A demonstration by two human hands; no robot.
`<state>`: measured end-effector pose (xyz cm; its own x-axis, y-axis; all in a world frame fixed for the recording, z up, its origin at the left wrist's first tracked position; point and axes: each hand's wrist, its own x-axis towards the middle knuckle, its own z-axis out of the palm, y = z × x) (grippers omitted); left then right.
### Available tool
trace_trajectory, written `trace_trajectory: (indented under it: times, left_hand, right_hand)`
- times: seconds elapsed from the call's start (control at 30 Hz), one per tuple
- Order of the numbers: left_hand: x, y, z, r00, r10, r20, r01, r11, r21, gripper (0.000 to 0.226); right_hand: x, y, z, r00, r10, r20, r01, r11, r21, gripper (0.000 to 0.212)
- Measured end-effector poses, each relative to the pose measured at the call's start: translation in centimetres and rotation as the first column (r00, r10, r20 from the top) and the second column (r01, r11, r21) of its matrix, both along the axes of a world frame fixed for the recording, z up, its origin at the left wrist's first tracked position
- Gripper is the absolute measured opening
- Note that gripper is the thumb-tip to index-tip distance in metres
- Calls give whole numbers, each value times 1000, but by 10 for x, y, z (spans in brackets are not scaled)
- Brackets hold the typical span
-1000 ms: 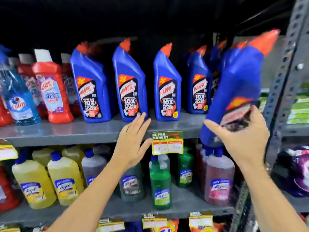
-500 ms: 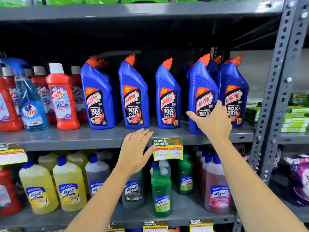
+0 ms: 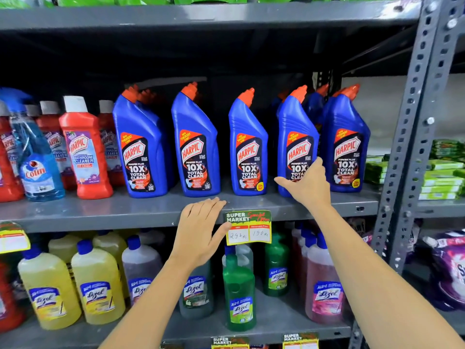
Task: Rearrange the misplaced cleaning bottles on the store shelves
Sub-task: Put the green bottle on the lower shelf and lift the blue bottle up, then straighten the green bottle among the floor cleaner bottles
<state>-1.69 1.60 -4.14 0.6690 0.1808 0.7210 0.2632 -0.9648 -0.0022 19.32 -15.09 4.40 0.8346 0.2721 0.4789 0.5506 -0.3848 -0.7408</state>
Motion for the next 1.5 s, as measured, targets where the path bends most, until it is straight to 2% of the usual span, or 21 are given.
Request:
trace_trajectory:
  times: [0.37,0.93,1.0,1.1,1.17,1.23,1.27,1.33,1.4,1.5]
  left_hand:
    - [1,0,-1,1000,-7,28,8,1000,-7,63]
    - [-1,-4,-4,1000,17,19,-17,1000,10,66]
    - [-3,-9,-13,999,26,39,-27,999,28,64]
    - [-12,-16,-50,997,28,75,-29,999,15,65]
    - [-21,-19,-86,999,2,51,-1,1000,-18,63]
    - [-29,-19,-127,999,-27,-30,24,996,-82,61]
    - [-33,-18,-148,997,-37,-74,26,990,-141,60]
    - [-40,-15,-187,985,-34,-170,-8,969,-245,60]
    - [-45,-10,-221,953,-21,-302,-65,959,-274,63]
    - [-50,-2,-268,871,-8,-492,-150,948,-280,66]
  right_hand:
    - [27,-3,2,994,100,-42,-101,995,-19,115]
    - [26,-3,-10,997,76,-21,-74,995,67,124]
    - [15,-8,-17,997,65,47,-74,976,206,112]
    - [-11,-18,-53,944,-31,328,-128,883,452,65]
    - [-26,-19,-98,868,-110,484,-156,865,477,51]
    - [-43,-15,-147,827,-94,554,-185,886,426,51]
    - [-55,-12,-169,839,-60,541,-192,897,397,53]
    - [-77,-1,-208,913,51,405,-199,922,333,59]
    - [-94,13,-240,968,172,184,-214,946,243,70]
    - [-111,30,-273,951,269,-153,-248,958,145,98]
